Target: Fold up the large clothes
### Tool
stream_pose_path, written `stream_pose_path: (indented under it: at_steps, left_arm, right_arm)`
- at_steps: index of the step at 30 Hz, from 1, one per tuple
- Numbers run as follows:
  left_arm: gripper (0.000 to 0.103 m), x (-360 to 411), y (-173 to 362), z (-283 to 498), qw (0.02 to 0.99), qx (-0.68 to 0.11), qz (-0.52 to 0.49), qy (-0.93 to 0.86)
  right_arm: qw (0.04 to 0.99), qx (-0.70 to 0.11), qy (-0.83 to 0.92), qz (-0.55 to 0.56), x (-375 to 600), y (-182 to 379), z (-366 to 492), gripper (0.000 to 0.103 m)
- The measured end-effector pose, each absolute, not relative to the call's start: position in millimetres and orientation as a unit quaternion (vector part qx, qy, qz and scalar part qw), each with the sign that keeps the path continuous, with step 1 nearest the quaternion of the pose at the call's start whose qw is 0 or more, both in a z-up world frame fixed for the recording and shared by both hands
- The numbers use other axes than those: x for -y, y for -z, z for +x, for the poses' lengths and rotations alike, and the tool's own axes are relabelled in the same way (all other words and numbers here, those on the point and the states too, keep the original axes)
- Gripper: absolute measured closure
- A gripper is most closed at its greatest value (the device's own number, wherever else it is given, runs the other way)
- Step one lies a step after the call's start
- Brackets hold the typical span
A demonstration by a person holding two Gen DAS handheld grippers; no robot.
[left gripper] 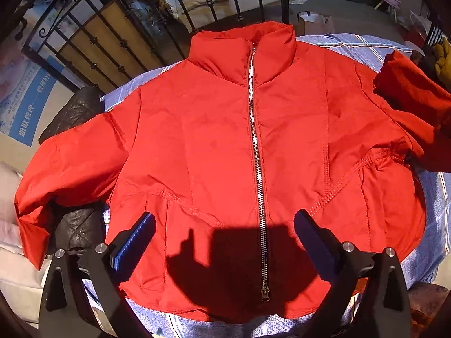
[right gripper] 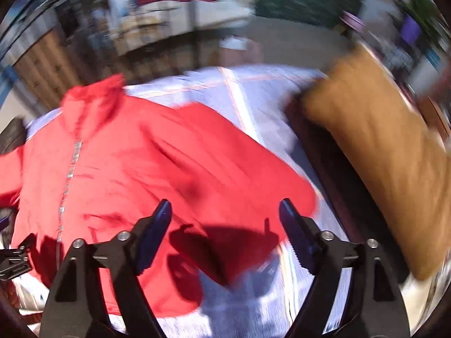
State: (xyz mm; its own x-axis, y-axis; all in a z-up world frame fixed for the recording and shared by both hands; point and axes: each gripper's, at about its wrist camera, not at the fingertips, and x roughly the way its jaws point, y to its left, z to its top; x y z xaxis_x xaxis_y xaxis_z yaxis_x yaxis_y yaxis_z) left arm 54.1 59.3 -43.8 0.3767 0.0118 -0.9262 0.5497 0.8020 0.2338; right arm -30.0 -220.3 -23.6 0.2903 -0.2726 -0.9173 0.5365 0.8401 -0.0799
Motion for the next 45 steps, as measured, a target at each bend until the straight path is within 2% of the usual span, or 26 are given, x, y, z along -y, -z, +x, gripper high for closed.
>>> stream_pose_path:
  at_steps: [3,7,10,12,14,17,20,23,27,31,33,35,38,41,43,45]
  left_arm:
    - [0.006,-65,42,52,0.790,-0.528,0.266,0.165]
    - [0.006,-75,39,51,0.793,-0.529,0.259,0.154]
    - [0.006,-87,42,52,0.794,-0.537,0.249,0.140]
    - [0.006,-94,45,54,0.792,-0.545,0.241,0.130]
    - [0.006,-99,48,55,0.790,-0.552,0.237,0.123]
    - [0.006,-99,50,57,0.788,-0.558,0.232,0.118]
    - [0.006,-90,51,59,0.786,-0.557,0.235,0.128]
    - [0.006,-75,49,56,0.785,-0.547,0.250,0.147]
    - [0.006,-54,46,47,0.783,-0.532,0.268,0.177]
    - [0.006,-45,48,40,0.778,-0.528,0.280,0.193]
    - [0.006,-45,49,38,0.777,-0.528,0.281,0.193]
    - [0.006,-49,50,38,0.777,-0.531,0.279,0.191]
    - [0.006,-54,51,41,0.777,-0.535,0.276,0.184]
    - [0.006,-57,50,41,0.777,-0.537,0.276,0.178]
    - [0.006,-58,50,40,0.777,-0.536,0.278,0.176]
    - [0.006,-57,51,38,0.776,-0.538,0.279,0.176]
  right_arm:
    - [0.781,-0.574,0.238,0.058,210,37,25,0.024]
    - [0.706,-0.679,0.200,-0.001,198,92,72,0.024]
    - [0.679,-0.699,0.213,-0.077,189,127,78,0.025]
    - [0.680,-0.691,0.229,-0.090,193,134,74,0.044]
    - [0.694,-0.681,0.227,-0.056,202,129,66,0.066]
    - [0.722,-0.653,0.228,-0.004,219,101,60,0.082]
    - [0.769,-0.594,0.229,0.064,243,43,50,0.086]
    - [0.819,-0.516,0.233,0.094,258,-25,35,0.089]
    - [0.890,-0.341,0.223,0.204,310,-133,-23,0.090]
    - [0.896,-0.241,0.218,0.304,363,-165,-96,0.093]
    - [0.896,-0.222,0.232,0.306,378,-157,-131,0.093]
    - [0.873,-0.240,0.275,0.323,397,-134,-159,0.093]
    - [0.806,-0.240,0.334,0.425,433,-71,-213,0.093]
    - [0.689,-0.247,0.398,0.552,440,2,-269,0.088]
    - [0.661,-0.234,0.403,0.588,428,23,-288,0.087]
    - [0.653,-0.258,0.418,0.577,413,32,-298,0.083]
